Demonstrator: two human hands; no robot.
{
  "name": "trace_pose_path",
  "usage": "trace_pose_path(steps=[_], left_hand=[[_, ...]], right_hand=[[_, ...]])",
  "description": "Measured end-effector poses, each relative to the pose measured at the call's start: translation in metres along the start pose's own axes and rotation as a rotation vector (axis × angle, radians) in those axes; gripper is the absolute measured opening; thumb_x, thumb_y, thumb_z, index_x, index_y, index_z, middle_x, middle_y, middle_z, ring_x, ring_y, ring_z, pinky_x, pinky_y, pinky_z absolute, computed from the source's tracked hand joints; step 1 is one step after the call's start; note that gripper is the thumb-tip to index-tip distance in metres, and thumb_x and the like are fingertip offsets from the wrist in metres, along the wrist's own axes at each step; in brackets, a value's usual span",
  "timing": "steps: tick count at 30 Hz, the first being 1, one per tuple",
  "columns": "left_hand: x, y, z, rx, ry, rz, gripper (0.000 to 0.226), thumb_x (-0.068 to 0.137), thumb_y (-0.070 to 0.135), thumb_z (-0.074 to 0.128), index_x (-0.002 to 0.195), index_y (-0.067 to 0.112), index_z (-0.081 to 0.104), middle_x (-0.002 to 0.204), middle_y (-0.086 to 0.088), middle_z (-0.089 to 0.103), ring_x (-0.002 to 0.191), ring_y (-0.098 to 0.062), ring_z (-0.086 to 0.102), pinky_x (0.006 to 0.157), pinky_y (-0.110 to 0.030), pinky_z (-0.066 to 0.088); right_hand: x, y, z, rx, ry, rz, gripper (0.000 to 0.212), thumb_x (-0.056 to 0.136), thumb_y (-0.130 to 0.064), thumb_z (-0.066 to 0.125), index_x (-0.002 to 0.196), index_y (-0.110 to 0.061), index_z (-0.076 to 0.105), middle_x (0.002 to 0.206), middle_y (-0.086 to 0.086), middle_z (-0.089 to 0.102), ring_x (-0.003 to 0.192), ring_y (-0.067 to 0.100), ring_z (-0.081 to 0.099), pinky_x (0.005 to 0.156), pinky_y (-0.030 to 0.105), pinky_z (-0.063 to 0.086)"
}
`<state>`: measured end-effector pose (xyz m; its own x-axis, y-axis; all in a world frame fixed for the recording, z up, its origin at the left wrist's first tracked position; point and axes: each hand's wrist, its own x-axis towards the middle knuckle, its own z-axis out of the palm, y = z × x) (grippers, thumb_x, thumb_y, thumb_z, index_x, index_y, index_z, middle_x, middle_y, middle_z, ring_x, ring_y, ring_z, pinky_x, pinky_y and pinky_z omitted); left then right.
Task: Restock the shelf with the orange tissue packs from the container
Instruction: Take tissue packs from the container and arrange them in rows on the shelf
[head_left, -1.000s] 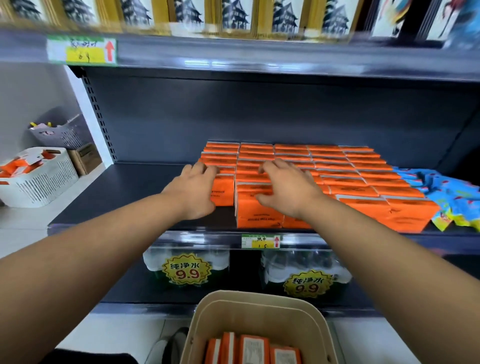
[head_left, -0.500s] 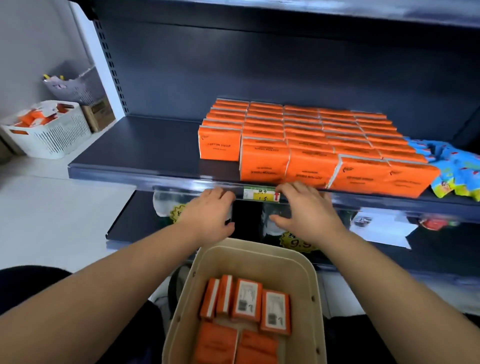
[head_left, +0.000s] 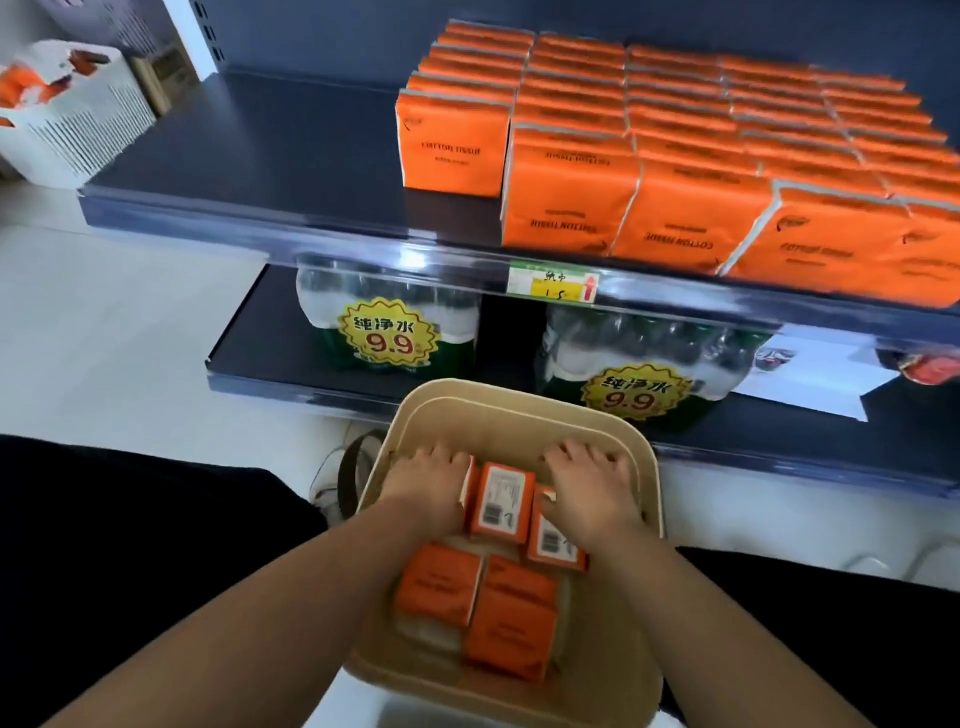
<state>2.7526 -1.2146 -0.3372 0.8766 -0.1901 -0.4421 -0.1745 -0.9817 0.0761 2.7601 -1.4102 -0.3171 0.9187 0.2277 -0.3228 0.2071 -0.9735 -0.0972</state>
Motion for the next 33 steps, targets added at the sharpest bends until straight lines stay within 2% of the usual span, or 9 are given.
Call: trace_pose_path(steps=[7, 12, 15, 17, 19, 21, 22, 30, 33], left_hand=[[0.014, 0.003, 0.07, 0.081, -0.228, 0.01, 0.054, 0.092, 0.029, 0.053, 0.141, 0.016, 0.033, 0.143, -0.012, 0.037, 0.133, -0.031, 0.035, 0.105, -0.045, 0.036], [0.015, 0.001, 0.095, 0.073, -0.253, 0.043, 0.066, 0.084, 0.04, 0.066, 0.14, 0.018, 0.037, 0.139, -0.008, 0.041, 0.129, -0.029, 0.04, 0.1, -0.041, 0.039], [0.012, -0.007, 0.117, 0.08, -0.21, 0.046, 0.071, 0.049, 0.053, 0.086, 0.11, 0.021, 0.067, 0.102, -0.002, 0.067, 0.087, -0.023, 0.067, 0.067, -0.032, 0.057], [0.014, -0.015, 0.15, 0.017, -0.144, 0.048, 0.047, 0.053, 0.046, 0.075, 0.092, 0.019, 0.074, 0.087, -0.006, 0.07, 0.069, -0.025, 0.07, 0.052, -0.036, 0.058], [0.007, -0.011, 0.141, 0.004, -0.173, 0.108, 0.046, 0.075, 0.032, 0.051, 0.114, 0.013, 0.066, 0.116, -0.014, 0.064, 0.099, -0.036, 0.066, 0.074, -0.048, 0.058], [0.006, -0.009, 0.144, 0.015, -0.235, 0.094, 0.054, 0.09, 0.029, 0.049, 0.141, 0.015, 0.039, 0.149, -0.012, 0.035, 0.136, -0.034, 0.037, 0.105, -0.046, 0.04], [0.007, -0.009, 0.142, 0.027, -0.261, 0.085, 0.058, 0.093, 0.03, 0.05, 0.145, 0.016, 0.031, 0.153, -0.011, 0.026, 0.141, -0.031, 0.027, 0.109, -0.044, 0.033], [0.018, -0.012, 0.154, -0.018, -0.265, 0.029, 0.076, 0.091, 0.038, 0.055, 0.152, 0.02, 0.013, 0.159, -0.009, 0.016, 0.145, -0.027, 0.019, 0.118, -0.04, 0.02], [0.017, -0.011, 0.157, 0.002, -0.297, 0.022, 0.07, 0.092, 0.041, 0.054, 0.15, 0.018, 0.022, 0.16, -0.012, 0.009, 0.147, -0.029, 0.013, 0.119, -0.042, 0.019]], right_hand=[[-0.005, -0.012, 0.085, -0.052, -0.186, -0.051, 0.038, 0.095, -0.025, 0.044, 0.134, -0.025, 0.043, 0.139, 0.004, 0.042, 0.129, 0.028, 0.038, 0.107, 0.051, 0.023], [-0.015, -0.013, 0.119, -0.067, -0.334, -0.039, 0.043, 0.097, -0.017, 0.04, 0.141, -0.02, 0.037, 0.145, 0.008, 0.037, 0.136, 0.031, 0.031, 0.112, 0.055, 0.019], [-0.019, -0.011, 0.134, -0.038, -0.44, -0.036, 0.053, 0.096, -0.035, 0.05, 0.144, -0.019, 0.034, 0.151, 0.009, 0.03, 0.138, 0.032, 0.029, 0.11, 0.049, 0.023], [-0.022, -0.009, 0.145, 0.002, -0.487, 0.0, 0.053, 0.095, -0.042, 0.051, 0.142, -0.021, 0.036, 0.151, 0.008, 0.032, 0.138, 0.03, 0.03, 0.108, 0.045, 0.027], [-0.026, -0.007, 0.155, 0.034, -0.553, 0.047, 0.057, 0.094, -0.046, 0.052, 0.143, -0.024, 0.034, 0.149, 0.007, 0.034, 0.138, 0.029, 0.03, 0.105, 0.044, 0.031], [-0.028, -0.006, 0.16, 0.035, -0.61, 0.07, 0.059, 0.094, -0.037, 0.053, 0.146, -0.025, 0.029, 0.15, 0.008, 0.033, 0.139, 0.028, 0.03, 0.106, 0.044, 0.031], [-0.028, -0.005, 0.161, 0.034, -0.625, 0.074, 0.061, 0.094, -0.033, 0.053, 0.147, -0.025, 0.027, 0.15, 0.008, 0.032, 0.139, 0.028, 0.029, 0.108, 0.044, 0.03], [-0.024, -0.003, 0.173, 0.076, -0.645, 0.139, 0.061, 0.093, -0.036, 0.056, 0.146, -0.021, 0.03, 0.151, 0.011, 0.028, 0.138, 0.031, 0.029, 0.111, 0.05, 0.026], [-0.021, -0.004, 0.176, 0.073, -0.658, 0.127, 0.065, 0.091, -0.035, 0.059, 0.147, -0.02, 0.03, 0.152, 0.013, 0.022, 0.139, 0.032, 0.027, 0.112, 0.05, 0.026]])
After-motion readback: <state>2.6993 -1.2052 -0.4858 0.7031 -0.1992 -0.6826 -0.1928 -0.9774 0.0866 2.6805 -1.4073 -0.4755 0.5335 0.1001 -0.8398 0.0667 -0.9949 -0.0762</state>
